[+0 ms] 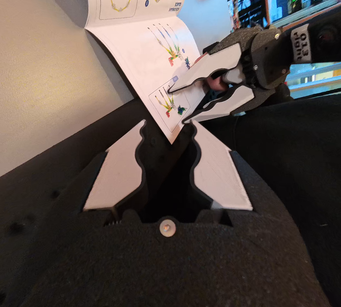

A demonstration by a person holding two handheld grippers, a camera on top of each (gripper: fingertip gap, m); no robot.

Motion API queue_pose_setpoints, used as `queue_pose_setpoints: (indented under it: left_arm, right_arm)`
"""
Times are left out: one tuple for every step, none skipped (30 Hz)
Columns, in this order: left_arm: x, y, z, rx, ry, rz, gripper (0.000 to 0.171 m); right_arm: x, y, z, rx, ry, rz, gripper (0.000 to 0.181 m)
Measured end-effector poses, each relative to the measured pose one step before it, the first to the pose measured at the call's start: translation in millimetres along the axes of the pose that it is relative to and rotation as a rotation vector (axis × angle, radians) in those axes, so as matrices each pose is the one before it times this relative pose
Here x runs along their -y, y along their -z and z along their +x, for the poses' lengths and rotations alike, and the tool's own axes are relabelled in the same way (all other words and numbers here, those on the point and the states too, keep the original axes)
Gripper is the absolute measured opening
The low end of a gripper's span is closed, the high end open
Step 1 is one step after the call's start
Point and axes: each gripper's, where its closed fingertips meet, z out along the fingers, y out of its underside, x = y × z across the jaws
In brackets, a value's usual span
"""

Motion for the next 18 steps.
queue_pose_setpoints:
  left_arm:
    - [0.75,-0.2,0.95,-0.0123,0.0098,0.01152,0.044]
    - [0.14,-0.26,-0.46,-0.0032,0.0045,0.00775,0.043]
    - [0.3,0.01,-0.44,-0.0046,0.0112,0.00597,0.042]
    - [0.8,0.48,1.22,-0.0131,0.0203,0.00353,0.044]
    - [0.81,0.48,1.77,-0.0131,0.0133,0.00409,0.045]
    - [0.07,-0.16,4.7,-0.0288,0.0102,0.00413,0.041]
    - [-1.2,-0.99,6.37,-0.0396,0.0231,0.00104,0.041]
    - [-1.33,-1.09,2.95,-0.0151,0.0188,0.00563,0.041]
    - [-3.67,-0.9,-2.07,0.0157,0.0047,-0.00411,0.041]
    - [-6.04,-1.14,-2.78,0.0171,-0.0059,-0.01855,0.041]
    - [-2.01,-0.4,-0.77,0.0035,-0.0032,0.00435,0.04]
    - [1.11,0.48,0.28,-0.0077,0.0167,0.01485,0.04]
    - [0.94,0.45,0.38,-0.0078,0.0129,0.00932,0.04]
    - [-0.22,0.13,0.5,-0.0001,-0.0032,0.00052,0.041]
    - [-1.38,-0.26,0.06,0.0107,-0.0173,-0.00663,0.041]
    - [-1.38,-0.28,0.56,0.0076,-0.0156,-0.00576,0.042]
    - [-0.45,-0.14,0.59,0.0002,-0.0043,-0.00045,0.043]
    - [0.01,0.16,0.18,-0.0066,0.003,0.00203,0.043]
  right_arm:
    - [-0.32,-0.39,-0.04,-0.0029,0.0061,-0.0024,0.037]
    - [-0.13,-0.13,-0.05,-0.0026,0.0041,-0.0004,0.037]
    - [0.02,0.14,-0.11,-0.0007,-0.0001,0.0025,0.037]
    - [0.3,0.26,0.1,-0.0002,-0.0009,0.0034,0.037]
    - [0.11,0.22,-0.05,-0.0012,0.0011,0.0028,0.037]
    - [0.26,0.11,-0.03,-0.0026,0.0028,0.0021,0.037]
    - [0.21,0.16,0.06,-0.0044,0.0029,0.0022,0.037]
    - [0.17,0.29,0.15,-0.0054,0.0034,0.0032,0.037]
    - [0.11,0.26,-0.29,-0.0029,0.0047,0.0022,0.037]
    - [0.06,0.07,-0.62,-0.0007,0.0063,0.0012,0.037]
    - [-0.12,-0.19,-0.21,-0.0032,0.0053,-0.0011,0.037]
    - [-0.25,-0.39,-0.2,-0.0036,0.0061,-0.0035,0.037]
    - [0.1,-0.17,-0.8,-0.001,0.0093,-0.0014,0.037]
    - [0.32,0.13,-0.91,-0.0007,0.0094,0.0014,0.037]
    - [0.24,0.1,-0.61,-0.0032,0.0099,0.0015,0.037]
    - [1.31,0.55,-1.1,-0.0037,0.0167,0.0085,0.037]
    - [1.24,0.72,-0.84,-0.0055,0.0146,0.0105,0.037]
    - [-0.47,0.0,-0.27,-0.0035,0.0059,-0.0012,0.037]
